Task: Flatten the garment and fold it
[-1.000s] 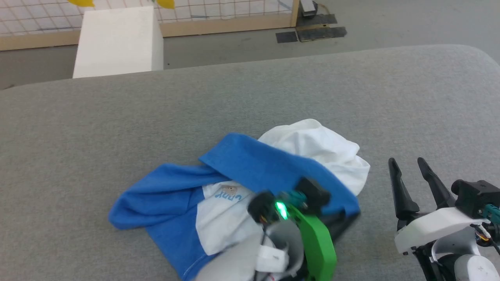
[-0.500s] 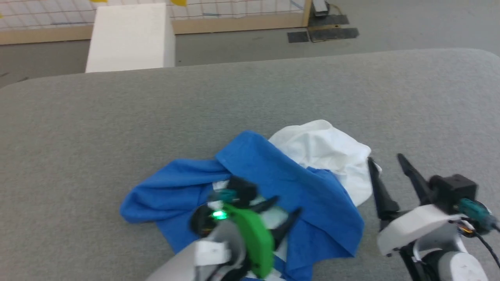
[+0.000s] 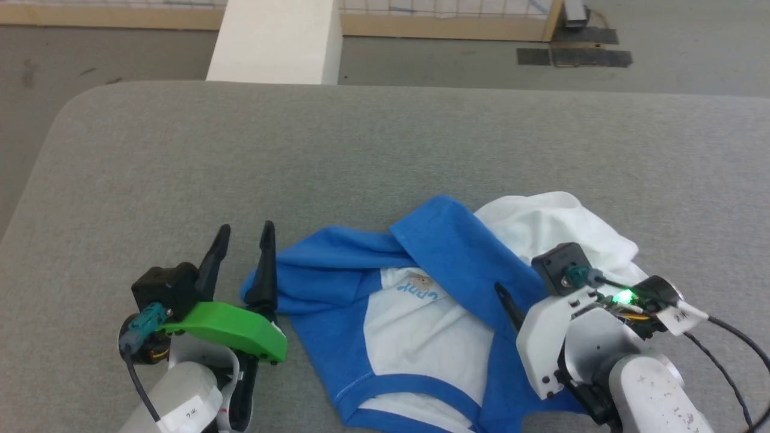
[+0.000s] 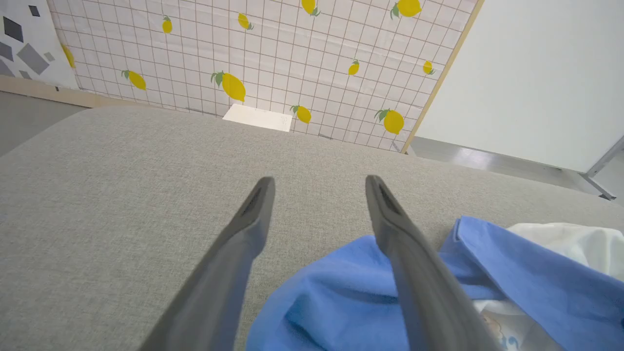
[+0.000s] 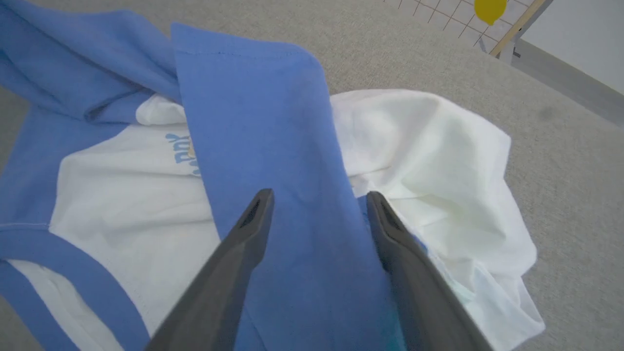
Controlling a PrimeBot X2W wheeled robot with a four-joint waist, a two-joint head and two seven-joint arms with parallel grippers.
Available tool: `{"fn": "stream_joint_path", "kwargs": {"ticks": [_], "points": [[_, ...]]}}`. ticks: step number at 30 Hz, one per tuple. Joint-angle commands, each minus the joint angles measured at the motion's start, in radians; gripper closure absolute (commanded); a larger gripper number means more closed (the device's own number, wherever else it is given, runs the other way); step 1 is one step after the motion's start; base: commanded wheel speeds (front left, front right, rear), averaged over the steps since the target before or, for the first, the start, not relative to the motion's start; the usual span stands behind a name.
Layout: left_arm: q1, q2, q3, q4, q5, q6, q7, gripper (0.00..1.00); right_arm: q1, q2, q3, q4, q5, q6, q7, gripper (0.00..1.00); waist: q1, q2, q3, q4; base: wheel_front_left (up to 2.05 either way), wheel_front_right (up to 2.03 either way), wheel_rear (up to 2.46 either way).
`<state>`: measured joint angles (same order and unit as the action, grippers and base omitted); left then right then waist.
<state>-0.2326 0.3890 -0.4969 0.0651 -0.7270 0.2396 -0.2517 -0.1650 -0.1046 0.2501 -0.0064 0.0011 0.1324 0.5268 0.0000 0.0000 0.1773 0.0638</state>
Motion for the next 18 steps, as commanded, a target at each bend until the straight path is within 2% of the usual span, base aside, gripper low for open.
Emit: {"fn": "stream_joint_path", "kwargs": {"ticks": [1, 2, 3, 4, 5, 8, 11, 13, 18], "points": [[0.015, -0.015, 0.019, 0.002, 0.021, 0.007, -0.007, 0.0, -0.024, -0.008, 0.005, 0.009, 0.002, -0.002, 0.033, 0.0, 0.0, 0.0, 0.019, 0.031, 0.0, 0.0, 0.0], [0.02, -0.029, 0.044, -0.003, 0.034, 0.008, -0.009, 0.0, -0.031, -0.016, 0.009, 0.019, 0.0, -0.002, 0.072, 0.35, 0.0, 0.0, 0.021, 0.034, 0.0, 0.0, 0.0], [0.029, -0.042, 0.068, -0.009, 0.052, 0.005, -0.009, 0.0, -0.038, -0.024, 0.018, 0.023, 0.001, -0.002, 0.105, 0.62, 0.0, 0.0, 0.023, 0.036, 0.0, 0.0, 0.0], [0.036, -0.051, 0.082, -0.013, 0.065, -0.001, -0.009, 0.0, -0.043, -0.028, 0.023, 0.022, 0.004, -0.002, 0.12, 0.96, 0.0, 0.0, 0.024, 0.036, 0.0, 0.0, 0.0], [0.044, -0.063, 0.098, -0.015, 0.074, -0.006, -0.01, 0.0, -0.048, -0.034, 0.03, 0.017, 0.009, -0.002, 0.129, 1.0, 0.0, 0.0, 0.026, 0.036, 0.0, 0.0, 0.0], [0.07, -0.093, 0.142, -0.011, 0.105, -0.031, -0.01, 0.0, -0.061, -0.042, 0.023, -0.013, 0.029, -0.002, 0.124, 1.0, 0.0, 0.0, 0.024, 0.027, 0.0, 0.0, 0.0], [0.089, -0.116, 0.179, -0.002, 0.127, -0.051, -0.01, 0.0, -0.056, -0.029, -0.054, -0.064, 0.035, -0.002, 0.073, 1.0, 0.0, 0.0, 0.014, 0.013, 0.0, 0.0, 0.0], [0.099, -0.13, 0.201, 0.003, 0.139, -0.064, -0.01, 0.0, -0.037, -0.012, -0.145, -0.104, 0.03, -0.002, 0.029, 1.0, 0.0, 0.0, 0.004, 0.004, 0.0, 0.0, 0.0], [0.128, -0.15, 0.241, 0.012, 0.164, -0.087, -0.01, 0.0, 0.057, 0.047, -0.495, -0.216, 0.016, -0.002, -0.082, 1.0, 0.0, 0.0, -0.023, -0.02, 0.0, 0.0, 0.0]]}}
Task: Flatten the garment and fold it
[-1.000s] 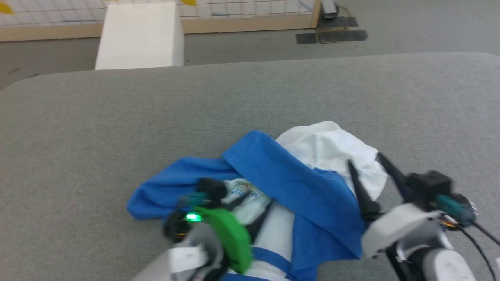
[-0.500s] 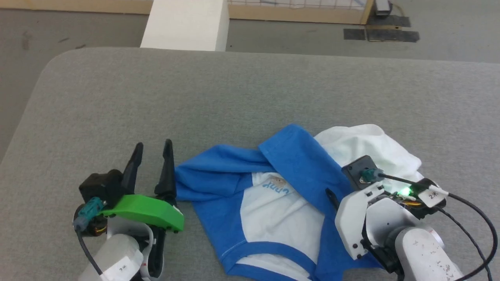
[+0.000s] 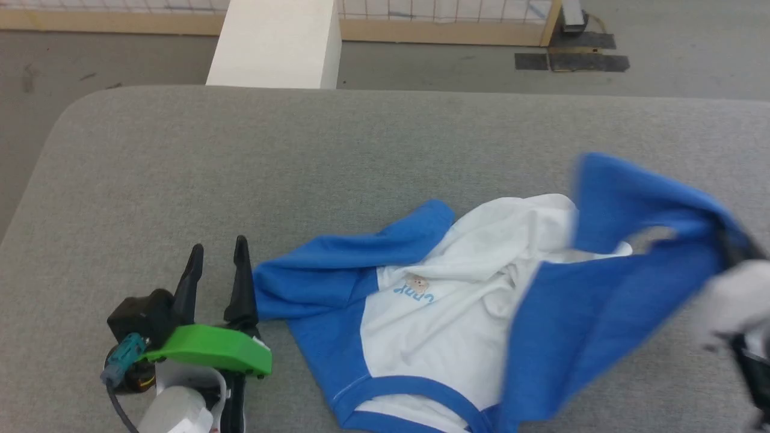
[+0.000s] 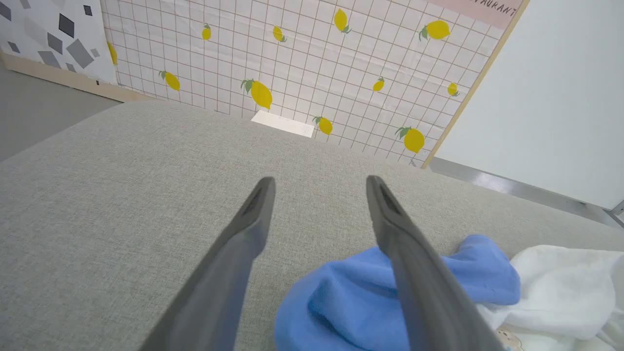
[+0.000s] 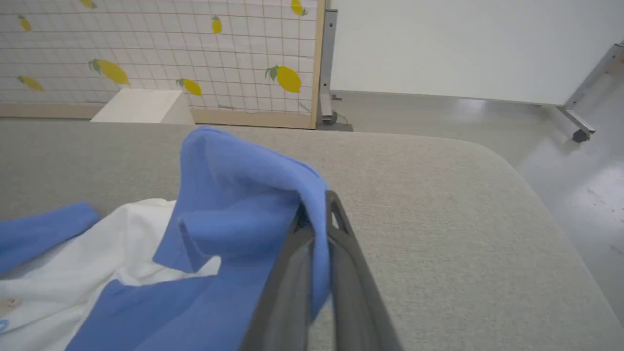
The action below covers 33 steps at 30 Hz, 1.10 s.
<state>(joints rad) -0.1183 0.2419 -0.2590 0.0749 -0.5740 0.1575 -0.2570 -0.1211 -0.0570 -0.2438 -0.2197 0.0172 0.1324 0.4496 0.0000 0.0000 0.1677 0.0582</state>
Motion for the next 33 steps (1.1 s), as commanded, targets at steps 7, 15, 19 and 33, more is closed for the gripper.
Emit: {"fn": "stream_joint_path", "kwargs": {"ticks": [7, 15, 19, 33], "points": [[0.049, -0.015, 0.042, 0.007, 0.028, -0.027, -0.005, 0.0, 0.134, 0.006, -0.349, 0.123, 0.125, -0.002, -0.062, 1.0, 0.0, 0.0, -0.034, -0.054, 0.0, 0.0, 0.0], [0.062, -0.017, 0.051, 0.017, 0.038, -0.041, -0.005, 0.0, 0.145, 0.007, -0.43, 0.231, 0.109, -0.002, -0.08, 0.0, 0.0, 0.0, -0.05, -0.066, 0.0, 0.0, 0.0], [0.069, -0.013, 0.047, 0.022, 0.04, -0.045, -0.005, 0.0, 0.13, 0.007, -0.42, 0.153, 0.093, -0.002, -0.203, 0.0, 0.0, 0.0, -0.058, -0.06, 0.0, 0.0, 0.0], [0.032, -0.016, 0.026, 0.013, 0.043, -0.049, 0.0, 0.0, 0.111, 0.007, 0.085, 0.189, 0.148, -0.002, -0.077, 0.0, 0.0, 0.0, -0.017, -0.007, 0.0, 0.0, 0.0]]}}
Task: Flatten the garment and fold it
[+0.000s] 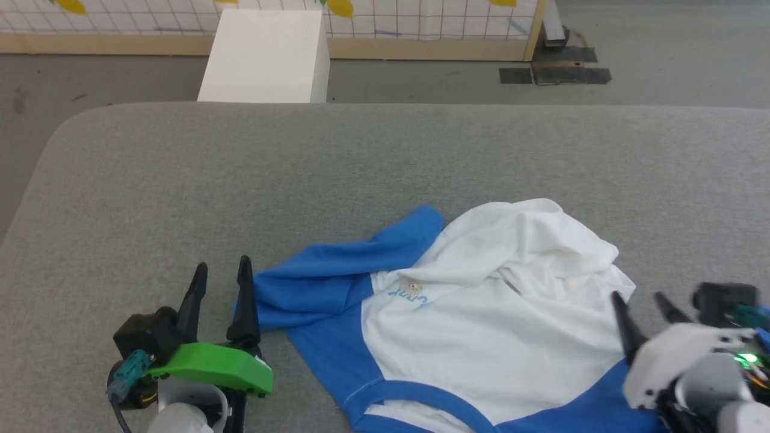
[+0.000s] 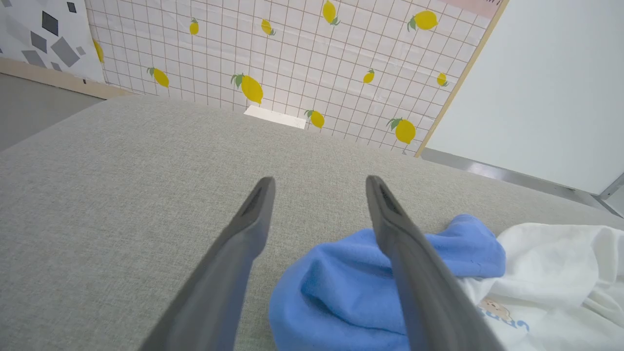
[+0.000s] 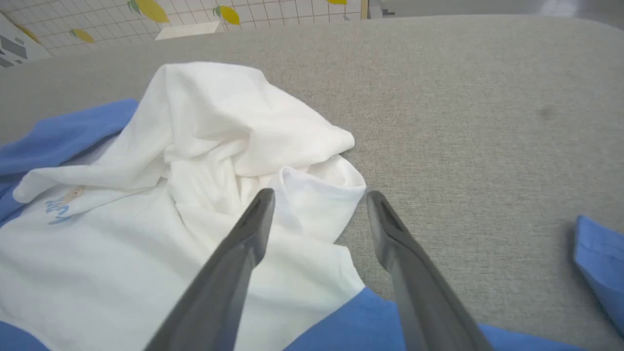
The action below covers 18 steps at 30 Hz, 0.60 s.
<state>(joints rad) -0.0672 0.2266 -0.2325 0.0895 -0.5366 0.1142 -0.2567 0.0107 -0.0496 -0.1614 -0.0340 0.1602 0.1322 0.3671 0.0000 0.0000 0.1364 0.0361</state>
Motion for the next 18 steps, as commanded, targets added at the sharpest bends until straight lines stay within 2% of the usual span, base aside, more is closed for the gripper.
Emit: {"fn": "stream_joint_path", "kwargs": {"ticks": [1, 5, 6, 7, 9, 18], "points": [[-0.024, -0.002, -0.002, 0.0, 0.006, -0.008, 0.0, 0.0, -0.036, -0.001, 0.016, 0.03, 0.006, -0.002, 0.032, 0.0, 0.0, 0.0, 0.02, 0.021, 0.0, 0.0, 0.0], [-0.047, -0.01, -0.01, 0.011, 0.007, -0.017, -0.001, 0.0, -0.112, -0.001, 0.029, 0.143, -0.024, -0.002, 0.141, 0.0, 0.0, 0.0, 0.043, 0.047, 0.0, 0.0, 0.0], [-0.063, -0.019, -0.016, 0.019, 0.009, -0.023, -0.002, 0.0, -0.157, -0.001, 0.014, 0.22, -0.076, -0.002, 0.239, 0.0, 0.0, 0.0, 0.057, 0.07, 0.0, 0.0, 0.0], [-0.066, -0.021, -0.018, 0.021, 0.01, -0.025, -0.002, 0.0, -0.169, -0.004, 0.015, 0.237, -0.092, -0.002, 0.264, 0.05, 0.0, 0.0, 0.061, 0.076, 0.0, 0.0, 0.0], [-0.074, -0.026, -0.02, 0.027, 0.011, -0.03, -0.003, 0.0, -0.2, -0.011, 0.014, 0.26, -0.114, -0.002, 0.287, 1.0, 0.0, 0.0, 0.071, 0.088, 0.0, 0.0, 0.0], [-0.133, -0.06, -0.029, 0.063, 0.018, -0.067, -0.004, 0.0, -0.51, -0.065, 0.062, 0.393, -0.195, -0.002, 0.068, 1.0, 0.0, 0.0, 0.13, 0.155, 0.0, 0.0, 0.0]]}}
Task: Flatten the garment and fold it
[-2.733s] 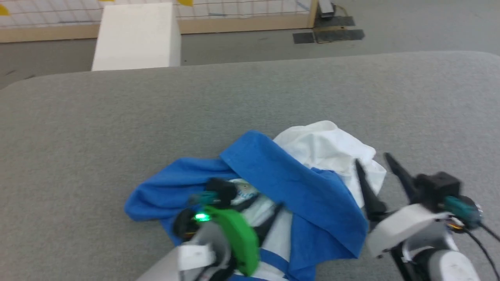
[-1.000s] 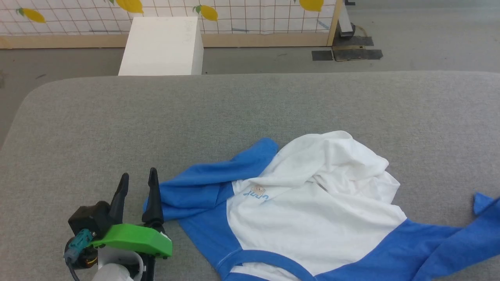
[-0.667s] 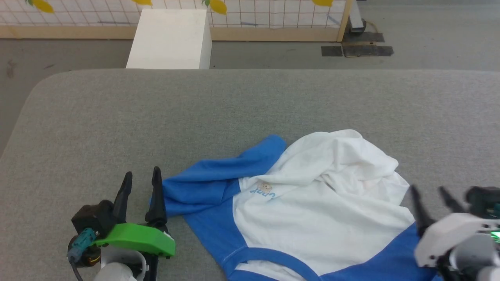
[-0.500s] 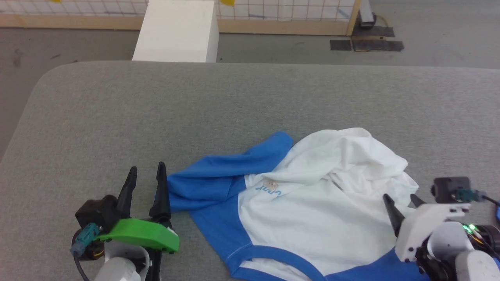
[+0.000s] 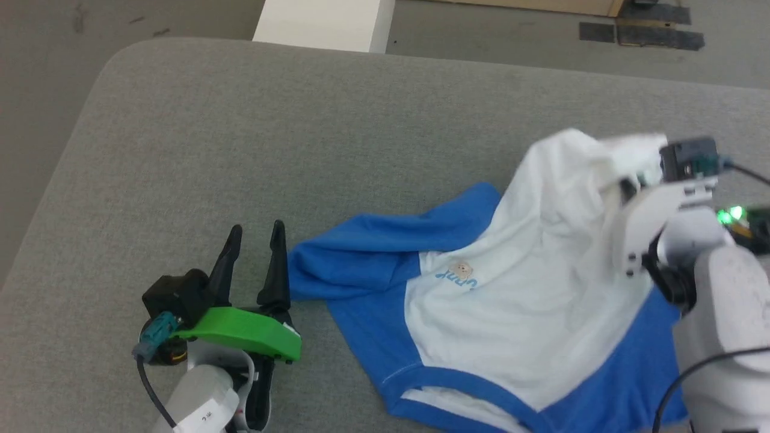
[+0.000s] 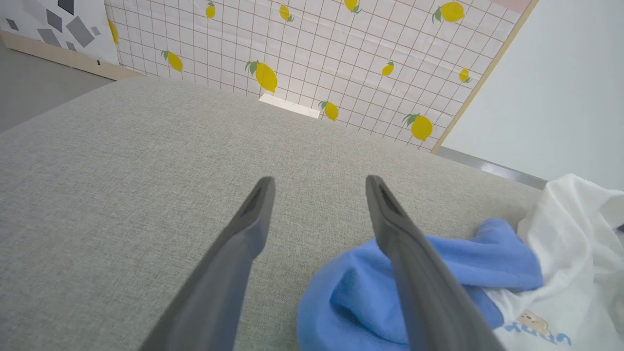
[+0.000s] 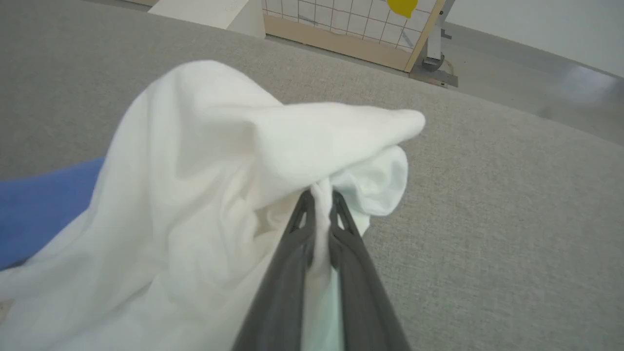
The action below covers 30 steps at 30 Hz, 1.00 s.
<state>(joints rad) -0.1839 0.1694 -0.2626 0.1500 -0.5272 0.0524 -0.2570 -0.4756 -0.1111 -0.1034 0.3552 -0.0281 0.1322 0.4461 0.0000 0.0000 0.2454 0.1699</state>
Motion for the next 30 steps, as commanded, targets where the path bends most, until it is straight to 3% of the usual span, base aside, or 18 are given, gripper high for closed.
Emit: {"fn": "stream_joint_path", "kwargs": {"ticks": [1, 8, 9, 10, 11, 16, 20, 26, 30], "points": [[-0.023, -0.007, 0.0, 0.005, 0.01, -0.01, -0.004, 0.0, -0.064, -0.011, 0.015, 0.028, -0.013, -0.002, -0.034, 1.0, 0.0, 0.0, 0.029, 0.029, 0.0, 0.0, 0.0], [-0.058, -0.037, 0.008, 0.021, 0.027, -0.033, -0.005, 0.0, -0.27, -0.057, 0.08, 0.193, -0.024, -0.002, -0.138, 1.0, 0.0, 0.0, 0.061, 0.068, 0.0, 0.0, 0.0], [-0.059, -0.041, 0.011, 0.023, 0.031, -0.036, -0.005, 0.0, -0.287, -0.059, 0.087, 0.22, -0.018, -0.002, -0.145, 0.83, 0.0, 0.0, 0.062, 0.07, 0.0, 0.0, 0.0], [-0.059, -0.044, 0.014, 0.025, 0.034, -0.039, -0.005, 0.0, -0.298, -0.06, 0.095, 0.239, -0.01, -0.002, -0.148, 0.28, 0.0, 0.0, 0.061, 0.072, 0.0, 0.0, 0.0], [-0.057, -0.047, 0.017, 0.028, 0.037, -0.042, -0.005, 0.0, -0.307, -0.063, 0.097, 0.259, 0.004, -0.002, -0.154, 0.0, 0.0, 0.0, 0.058, 0.072, 0.0, 0.0, 0.0], [-0.031, -0.053, 0.035, 0.044, 0.052, -0.048, -0.005, 0.0, -0.259, -0.07, 0.095, 0.278, 0.073, -0.002, -0.208, 0.0, 0.0, 0.0, 0.012, 0.057, 0.0, 0.0, 0.0], [0.002, -0.041, 0.041, 0.056, 0.062, -0.051, -0.005, 0.0, -0.136, -0.068, 0.104, 0.197, 0.136, -0.002, -0.271, 0.0, 0.0, 0.0, -0.043, 0.026, 0.0, 0.0, 0.0], [0.022, -0.004, 0.009, 0.067, 0.096, -0.05, 0.035, 0.0, 0.127, -0.038, 0.077, -0.074, 0.174, -0.002, -0.364, 0.0, 0.0, 0.0, -0.107, -0.033, 0.0, 0.0, 0.0], [0.002, 0.027, -0.025, 0.081, 0.122, -0.053, 0.117, 0.0, 0.303, 0.003, 0.068, -0.257, 0.151, -0.002, -0.398, 0.0, 0.0, 0.0, -0.117, -0.079, 0.0, 0.0, 0.0]]}}
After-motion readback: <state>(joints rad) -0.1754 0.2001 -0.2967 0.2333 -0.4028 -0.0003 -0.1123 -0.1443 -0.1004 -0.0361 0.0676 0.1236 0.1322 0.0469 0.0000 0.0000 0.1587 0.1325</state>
